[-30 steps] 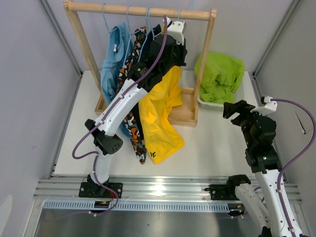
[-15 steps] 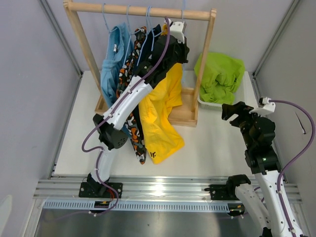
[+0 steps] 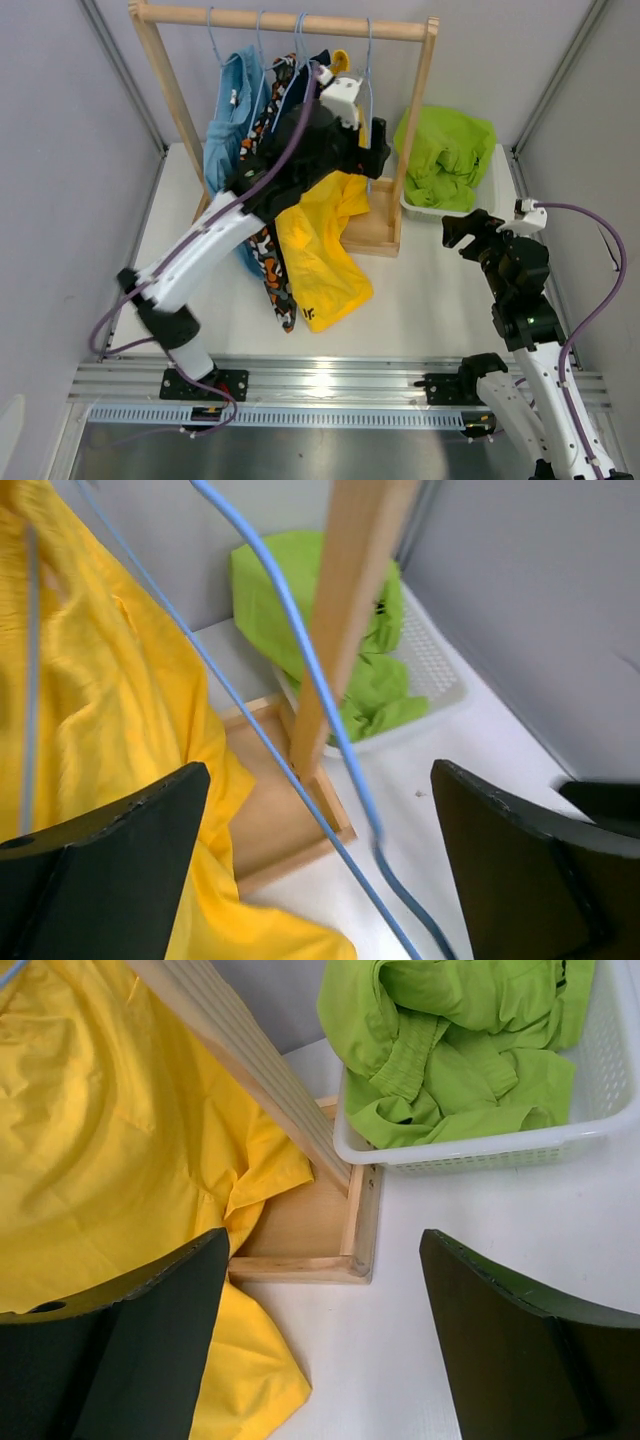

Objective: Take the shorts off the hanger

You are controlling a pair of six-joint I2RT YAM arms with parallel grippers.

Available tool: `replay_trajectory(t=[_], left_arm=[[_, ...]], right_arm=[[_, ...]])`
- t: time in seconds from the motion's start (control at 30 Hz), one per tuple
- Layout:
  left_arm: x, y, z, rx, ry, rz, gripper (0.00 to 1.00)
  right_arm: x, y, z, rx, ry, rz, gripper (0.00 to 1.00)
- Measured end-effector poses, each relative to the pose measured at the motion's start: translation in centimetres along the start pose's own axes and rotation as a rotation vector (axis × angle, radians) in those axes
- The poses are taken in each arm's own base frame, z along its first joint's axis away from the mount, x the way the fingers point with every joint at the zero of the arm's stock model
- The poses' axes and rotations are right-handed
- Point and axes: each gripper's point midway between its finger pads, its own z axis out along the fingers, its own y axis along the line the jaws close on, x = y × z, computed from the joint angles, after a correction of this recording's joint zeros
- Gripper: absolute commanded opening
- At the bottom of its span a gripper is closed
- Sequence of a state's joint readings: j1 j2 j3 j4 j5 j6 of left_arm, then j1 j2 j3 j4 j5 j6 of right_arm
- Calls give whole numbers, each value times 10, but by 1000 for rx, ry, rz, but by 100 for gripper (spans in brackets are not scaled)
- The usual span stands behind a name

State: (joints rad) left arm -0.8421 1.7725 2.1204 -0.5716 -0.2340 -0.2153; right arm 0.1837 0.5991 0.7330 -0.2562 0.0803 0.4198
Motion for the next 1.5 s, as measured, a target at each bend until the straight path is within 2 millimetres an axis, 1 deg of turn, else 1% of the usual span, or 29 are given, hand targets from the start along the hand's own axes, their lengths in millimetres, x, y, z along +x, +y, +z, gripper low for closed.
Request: replay_trajectory(t=[0.03,0.07,0.1,0.17,0.2,0.23,0.3,0.33,0.37,0.4,0.43,0.5,0.53,0.57,0.6,0.63,0.67,0.7,0.73,0.8,0.83,0.93,1.03,1.13,1.33,1.5], left_arm=[[-8,-4,-19,13,-16,-1,99],[-19,-7,-44,32,-37,-4,99],[-33,-9,-70,51,-74,-12,99],[-59,0,-117,62,-154,-28,99],[-73,8,-141,56,-200,-40,99],[-85,17,-160,45,-243,-51,99],[-105,34,-188,17,-313,-66,99],[-112,41,-197,3,-340,-73,99],[-119,49,-203,-15,-362,-78,98],[-123,54,-204,-26,-376,-80,97],[-122,58,-199,-37,-371,-78,95],[-115,63,-178,-51,-335,-67,88],[-108,64,-164,-56,-308,-63,87],[-102,65,-150,-58,-281,-55,79],[-95,65,-135,-57,-254,-49,77],[-85,65,-118,-59,-219,-40,74],[-72,66,-99,-62,-175,-30,68],[-60,66,-84,-65,-134,-23,66],[-48,67,-69,-70,-96,-13,65],[-33,70,-49,-79,-45,-5,65],[-30,71,-44,-83,-35,-3,65],[-36,73,-42,-92,-48,-5,65],[-52,74,-48,-98,-88,-11,64],[-61,73,-53,-94,-115,-16,61],[-68,74,-63,-98,-137,-17,63],[-71,79,-66,-124,-148,-12,64]], right_arm=[[1,1,0,-3,2,3,84],[1,2,0,-6,4,5,84],[2,3,0,-10,7,7,85],[5,6,0,-20,16,13,84],[7,8,0,-27,21,14,84],[9,10,0,-33,26,17,84],[14,14,0,-44,39,18,84],[16,16,-1,-49,43,18,84],[17,18,-1,-56,46,18,84],[18,20,-1,-59,48,17,84],[18,21,-2,-60,48,16,84],[20,22,-2,-61,51,13,84],[20,23,-3,-60,50,12,84],[20,23,-3,-59,49,10,84],[20,23,-4,-57,48,10,84],[20,22,-4,-52,45,8,84],[19,21,-5,-48,44,6,84],[19,19,-6,-42,42,2,84],[19,18,-6,-36,40,-1,84],[18,16,-8,-28,35,-7,84],[17,15,-8,-24,32,-9,84],[15,13,-9,-18,23,-16,84],[16,12,-10,-16,19,-18,84],[20,10,-9,-11,29,-24,84],[29,6,-6,1,53,-32,84],[31,5,-5,3,57,-33,84]])
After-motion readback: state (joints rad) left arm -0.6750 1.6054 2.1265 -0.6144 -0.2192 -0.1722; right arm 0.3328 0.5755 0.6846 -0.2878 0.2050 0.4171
